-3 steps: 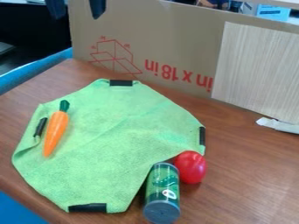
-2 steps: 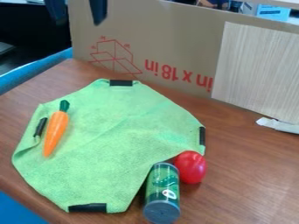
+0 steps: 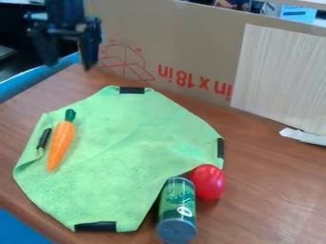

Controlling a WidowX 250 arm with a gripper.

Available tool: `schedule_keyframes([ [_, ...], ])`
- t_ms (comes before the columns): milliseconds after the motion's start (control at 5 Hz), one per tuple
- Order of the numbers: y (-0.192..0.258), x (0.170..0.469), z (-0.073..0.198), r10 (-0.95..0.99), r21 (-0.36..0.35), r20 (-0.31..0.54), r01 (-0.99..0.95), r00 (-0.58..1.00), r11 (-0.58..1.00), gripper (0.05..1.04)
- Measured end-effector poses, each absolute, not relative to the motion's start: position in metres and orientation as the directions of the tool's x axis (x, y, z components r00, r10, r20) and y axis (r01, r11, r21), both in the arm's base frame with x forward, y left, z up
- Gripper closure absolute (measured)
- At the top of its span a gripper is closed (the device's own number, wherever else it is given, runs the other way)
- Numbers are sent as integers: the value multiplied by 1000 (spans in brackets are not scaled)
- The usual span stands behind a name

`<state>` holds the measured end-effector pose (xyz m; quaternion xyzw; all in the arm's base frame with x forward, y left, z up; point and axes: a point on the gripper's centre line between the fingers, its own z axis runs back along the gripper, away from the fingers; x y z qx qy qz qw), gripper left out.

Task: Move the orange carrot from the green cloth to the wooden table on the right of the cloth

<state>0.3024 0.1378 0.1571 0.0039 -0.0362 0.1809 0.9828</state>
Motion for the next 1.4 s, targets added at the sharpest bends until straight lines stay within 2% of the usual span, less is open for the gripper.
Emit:
schedule_keyframes([
  [200,148,290,137,345,10,99,-348,933,937,83],
  [400,153,278,108,348,62,104,-355,932,933,83],
  [600,153,278,90,349,98,119,-361,929,927,83],
  [1000,153,293,81,444,59,123,-453,888,889,83],
  [1400,166,305,69,502,84,137,-515,854,853,83],
])
